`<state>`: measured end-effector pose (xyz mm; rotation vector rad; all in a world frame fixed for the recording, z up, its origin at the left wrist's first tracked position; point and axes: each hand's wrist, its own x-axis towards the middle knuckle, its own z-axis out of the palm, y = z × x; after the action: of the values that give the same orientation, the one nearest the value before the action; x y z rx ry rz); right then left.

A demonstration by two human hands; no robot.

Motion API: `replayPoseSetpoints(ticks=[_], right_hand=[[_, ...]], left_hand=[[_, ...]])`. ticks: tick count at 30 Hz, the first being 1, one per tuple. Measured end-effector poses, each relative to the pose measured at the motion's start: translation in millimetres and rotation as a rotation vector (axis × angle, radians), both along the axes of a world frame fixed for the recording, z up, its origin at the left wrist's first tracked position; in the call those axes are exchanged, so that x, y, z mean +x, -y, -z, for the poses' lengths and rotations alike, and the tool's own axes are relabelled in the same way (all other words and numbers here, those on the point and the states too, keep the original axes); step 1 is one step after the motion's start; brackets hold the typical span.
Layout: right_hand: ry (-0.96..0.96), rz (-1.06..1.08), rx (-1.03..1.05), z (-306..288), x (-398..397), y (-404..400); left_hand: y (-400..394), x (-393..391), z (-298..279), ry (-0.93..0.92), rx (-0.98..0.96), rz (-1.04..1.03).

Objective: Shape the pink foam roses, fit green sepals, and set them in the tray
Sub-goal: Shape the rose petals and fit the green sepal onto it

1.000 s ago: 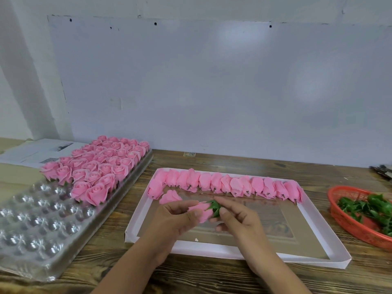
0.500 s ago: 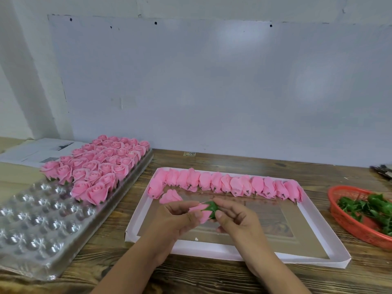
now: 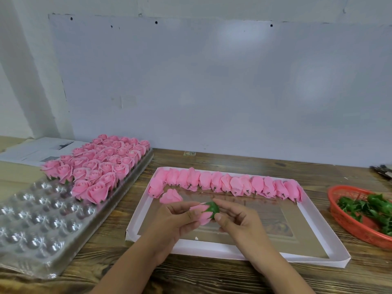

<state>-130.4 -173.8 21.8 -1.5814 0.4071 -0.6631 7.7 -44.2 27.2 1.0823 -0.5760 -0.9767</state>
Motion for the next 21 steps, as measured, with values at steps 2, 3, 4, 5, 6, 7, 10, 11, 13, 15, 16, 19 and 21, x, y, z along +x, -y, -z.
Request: replayPoseSetpoints(ticks=[2,3,4,5,6,7,10,11,13,15,16,19,21], right_hand=[[-0.005,-0.015,-0.014,-0.7,-1.1,0.1],[-0.005,-0.022,-0.018,-0.8,-1.4,0.0],[-0.002,-0.025,-0.023,-0.9,-1.2,-0.2],[0.001,-0.023,-0.026,-0.8,-0.7,-0.4],[0.004,-0.017,-0.026,-0.3,0.0,-0.4],[0.006,-0.01,-0.023,0.3,0.7,-0.4],[0.005,0.003,-0.022,2.1,1.1,0.6],[0.002,0.005,-0.041,2.8,0.8,1.3],[-0.006,-0.001,-0.08,4.0,-0.1,2.7],[-0.024,-0.009,-0.101,4.9,-0.2,3.4],[-0.03,-0.011,-0.101,5.2,0.0,3.3],[-0.033,-0.021,-0.075,5.2,-0.3,4.0],[-0.034,-0.04,-0.068,4.1,-2.1,5.6]], left_hand=[[0.3,1.1,0.5,-0.006,0.008,0.011],[0.5,1.6,0.9,-0.01,0.012,0.013],[0.8,2.0,1.2,-0.016,0.015,0.011],[0.9,2.2,1.7,-0.021,0.014,0.006],[0.9,2.1,2.2,-0.022,0.011,-0.003],[0.8,1.9,2.7,-0.017,0.006,-0.013],[0.5,0.6,3.6,0.021,-0.012,-0.037],[0.6,0.4,3.7,0.031,-0.016,-0.04],[0.6,0.4,3.1,0.036,-0.014,-0.028],[0.7,0.0,2.8,0.035,-0.012,-0.002],[0.6,-0.3,2.8,0.037,-0.013,0.004],[0.0,-1.0,2.9,0.055,-0.019,0.009],[0.1,-1.1,2.1,0.069,-0.003,0.005]])
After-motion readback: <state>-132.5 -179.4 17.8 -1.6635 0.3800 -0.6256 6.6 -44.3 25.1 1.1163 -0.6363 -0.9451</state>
